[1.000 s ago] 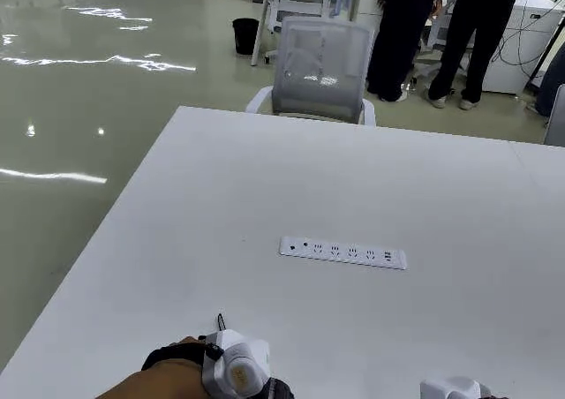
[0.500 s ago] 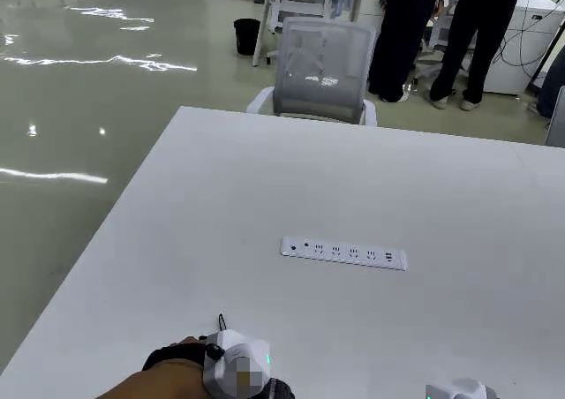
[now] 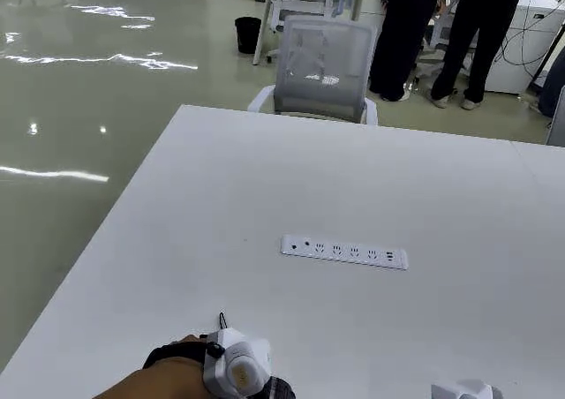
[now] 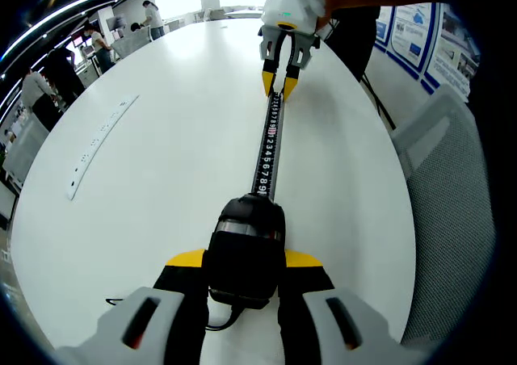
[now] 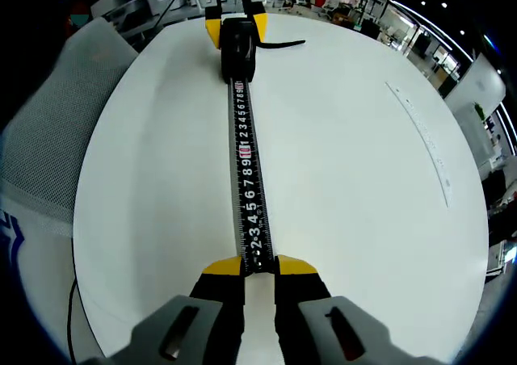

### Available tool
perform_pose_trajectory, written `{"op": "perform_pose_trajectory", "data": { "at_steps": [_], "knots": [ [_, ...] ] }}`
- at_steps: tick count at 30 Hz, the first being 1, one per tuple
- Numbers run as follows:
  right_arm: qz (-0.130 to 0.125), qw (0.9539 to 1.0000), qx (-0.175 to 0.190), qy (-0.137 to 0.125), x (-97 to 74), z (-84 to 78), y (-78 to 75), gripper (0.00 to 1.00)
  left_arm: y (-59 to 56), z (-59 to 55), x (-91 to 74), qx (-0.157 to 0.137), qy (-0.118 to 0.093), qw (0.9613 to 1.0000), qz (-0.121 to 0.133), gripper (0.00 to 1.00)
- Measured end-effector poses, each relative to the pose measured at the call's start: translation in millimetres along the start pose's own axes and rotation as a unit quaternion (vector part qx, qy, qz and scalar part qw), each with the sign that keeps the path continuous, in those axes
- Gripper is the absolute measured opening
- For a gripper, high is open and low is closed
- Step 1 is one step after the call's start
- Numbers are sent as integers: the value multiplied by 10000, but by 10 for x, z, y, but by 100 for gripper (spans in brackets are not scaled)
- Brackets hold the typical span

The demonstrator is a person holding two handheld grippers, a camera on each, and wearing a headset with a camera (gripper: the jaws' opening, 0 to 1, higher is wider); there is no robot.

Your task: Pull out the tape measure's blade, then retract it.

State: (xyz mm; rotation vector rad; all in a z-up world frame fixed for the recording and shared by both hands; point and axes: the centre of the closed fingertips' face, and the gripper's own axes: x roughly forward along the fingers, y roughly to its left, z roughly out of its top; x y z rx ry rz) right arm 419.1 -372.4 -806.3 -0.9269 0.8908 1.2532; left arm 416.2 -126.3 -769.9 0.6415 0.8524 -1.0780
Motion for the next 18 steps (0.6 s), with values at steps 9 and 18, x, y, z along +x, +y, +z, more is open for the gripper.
{"op": "perform_pose_trajectory", "data": {
  "at_steps": [9,18],
  "knots": [
    [-2,10000,49,44,-31,-59,2,11,0,1,1,-12,3,10000,-3,28],
    [-1,10000,65,71,-55,-96,0,11,5,3,-4,-20,6,10000,-4,28]
  ]
}}
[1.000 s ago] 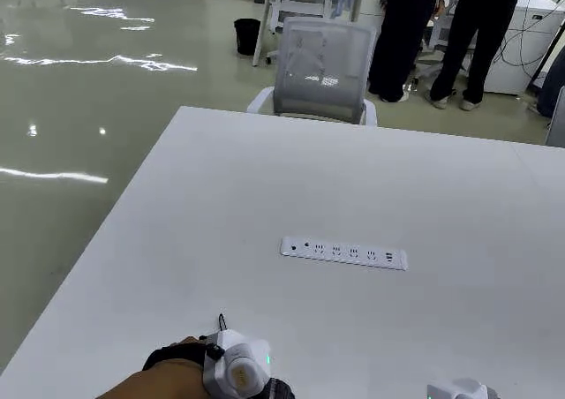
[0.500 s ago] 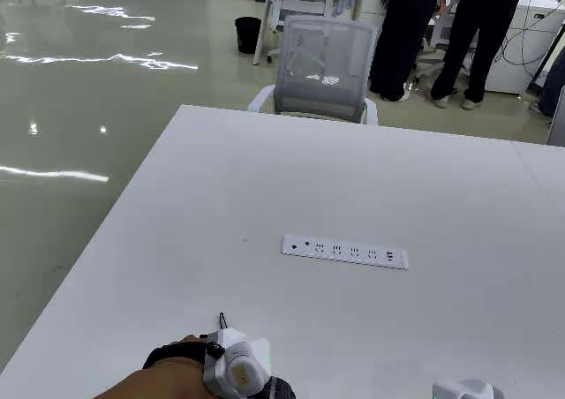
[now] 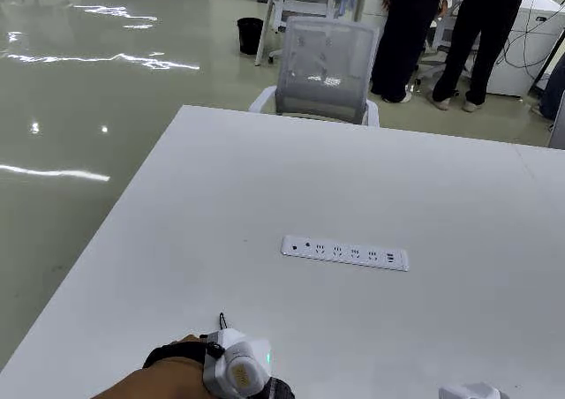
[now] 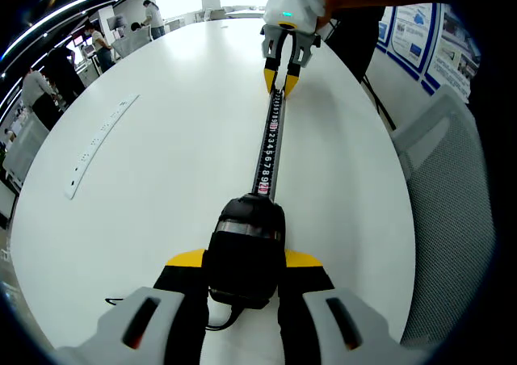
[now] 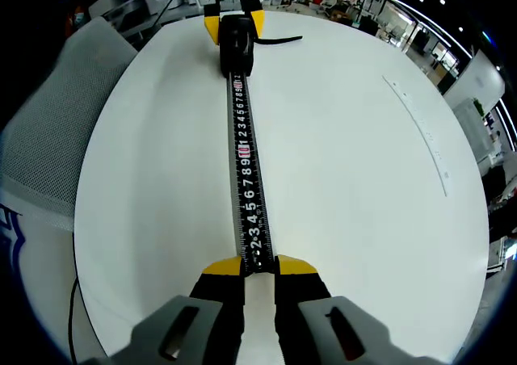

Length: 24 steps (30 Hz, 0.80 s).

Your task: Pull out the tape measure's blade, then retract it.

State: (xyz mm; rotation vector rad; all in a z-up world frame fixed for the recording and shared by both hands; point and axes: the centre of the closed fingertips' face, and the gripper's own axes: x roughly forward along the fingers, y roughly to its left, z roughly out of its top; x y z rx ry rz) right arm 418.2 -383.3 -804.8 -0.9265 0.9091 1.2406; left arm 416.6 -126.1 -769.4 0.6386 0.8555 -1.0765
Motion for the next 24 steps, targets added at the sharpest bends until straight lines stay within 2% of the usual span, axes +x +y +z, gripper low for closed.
{"op": "perform_pose_trajectory", "data": {
  "at_steps": [24],
  "knots": [
    [-40,9999,60,71,-50,-99,-22,11,5,0,-2,-12,-1,10000,2,28]
  ]
}}
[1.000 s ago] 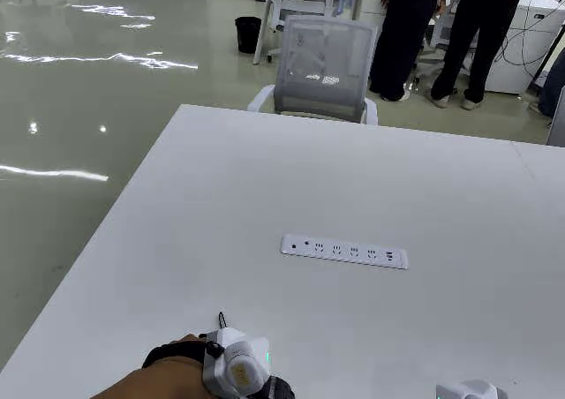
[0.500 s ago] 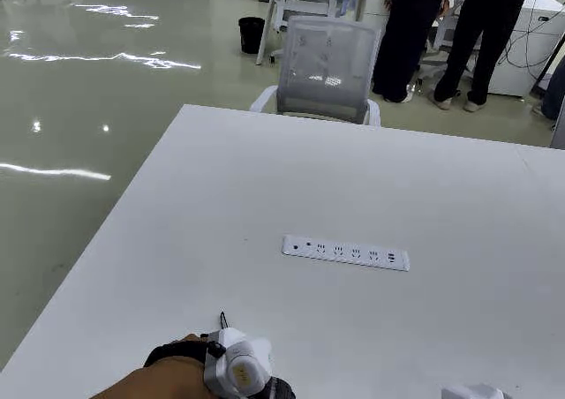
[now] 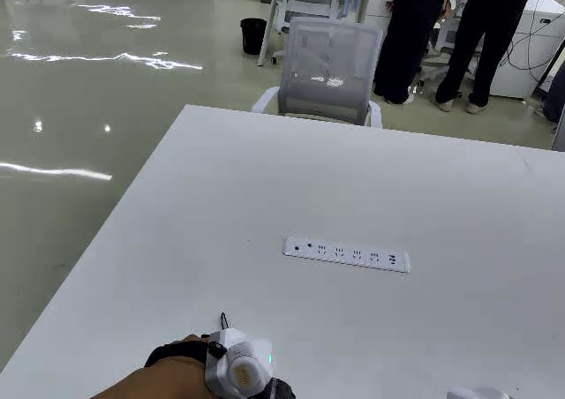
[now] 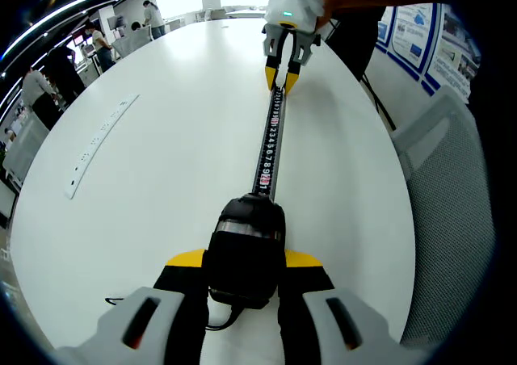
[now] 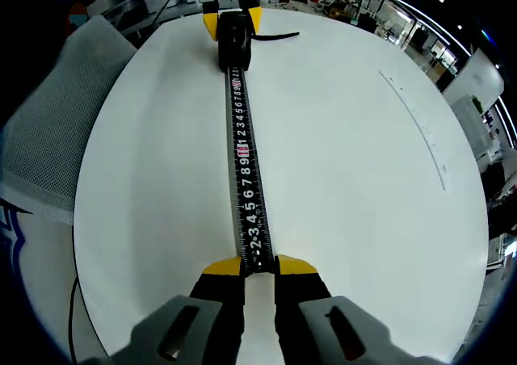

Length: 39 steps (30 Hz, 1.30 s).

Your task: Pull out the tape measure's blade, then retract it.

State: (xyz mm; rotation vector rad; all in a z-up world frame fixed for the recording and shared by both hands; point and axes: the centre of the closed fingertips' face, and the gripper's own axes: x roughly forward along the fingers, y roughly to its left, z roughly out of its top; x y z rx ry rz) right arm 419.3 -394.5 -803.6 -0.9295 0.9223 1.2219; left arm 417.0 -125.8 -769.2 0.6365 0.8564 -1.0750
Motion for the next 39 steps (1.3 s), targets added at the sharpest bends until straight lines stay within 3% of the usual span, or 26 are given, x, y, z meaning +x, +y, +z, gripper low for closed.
{"op": "perform_pose_trajectory", "data": {
  "at_steps": [20,22,39],
  "knots": [
    [-76,9999,105,-73,-16,-34,-3,12,1,3,1,-39,-13,10000,-5,29],
    [-103,9995,271,-121,-10,-32,-9,12,-2,6,0,-25,-1,10000,-3,29],
    [-261,9993,209,-168,-2,-25,-10,16,-11,3,-3,-13,26,10000,-1,29]
  ]
}}
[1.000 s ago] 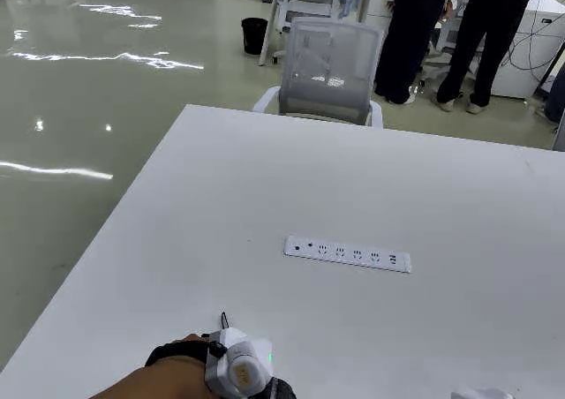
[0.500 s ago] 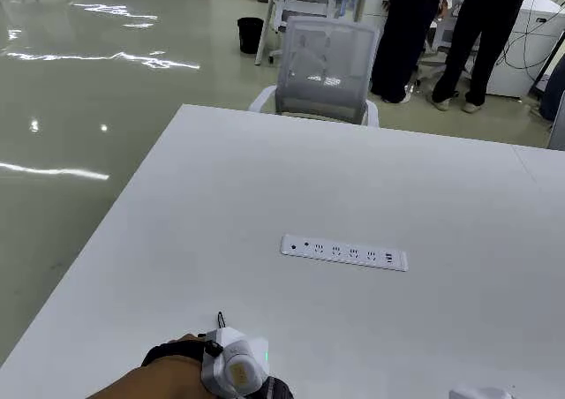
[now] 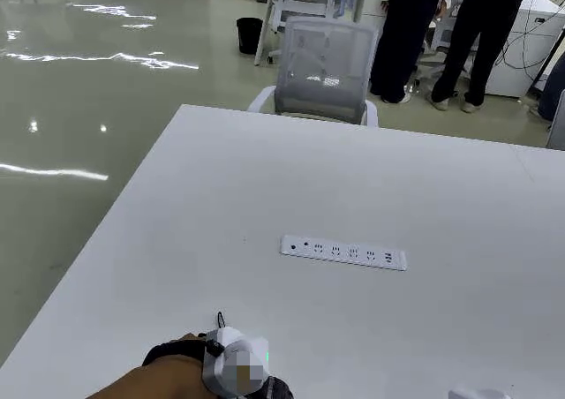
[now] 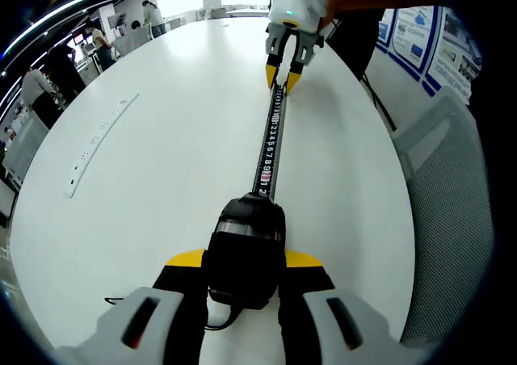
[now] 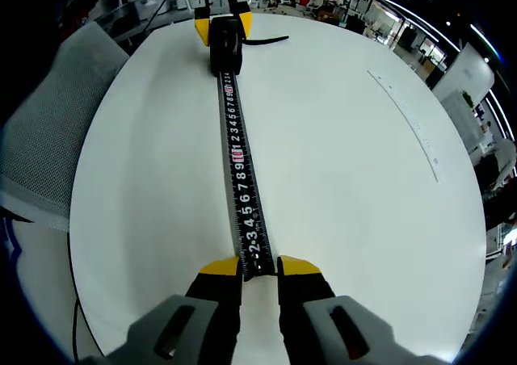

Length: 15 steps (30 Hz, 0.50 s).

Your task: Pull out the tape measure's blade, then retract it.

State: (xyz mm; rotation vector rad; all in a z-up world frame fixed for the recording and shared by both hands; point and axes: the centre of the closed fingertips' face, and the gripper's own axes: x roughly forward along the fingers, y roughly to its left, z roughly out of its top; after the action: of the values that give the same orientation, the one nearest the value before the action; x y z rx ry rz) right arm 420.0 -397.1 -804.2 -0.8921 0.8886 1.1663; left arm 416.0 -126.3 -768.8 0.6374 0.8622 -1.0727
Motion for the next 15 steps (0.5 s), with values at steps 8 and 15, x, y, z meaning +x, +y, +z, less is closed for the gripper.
{"op": "perform_pose_trajectory", "data": {
  "at_steps": [8,15],
  "knots": [
    [-498,9974,499,-146,-93,-12,-163,45,-3,4,5,44,0,10000,1,29],
    [-394,9823,1718,-636,-156,106,-160,99,0,2,10,62,30,10000,16,29]
  ]
}}
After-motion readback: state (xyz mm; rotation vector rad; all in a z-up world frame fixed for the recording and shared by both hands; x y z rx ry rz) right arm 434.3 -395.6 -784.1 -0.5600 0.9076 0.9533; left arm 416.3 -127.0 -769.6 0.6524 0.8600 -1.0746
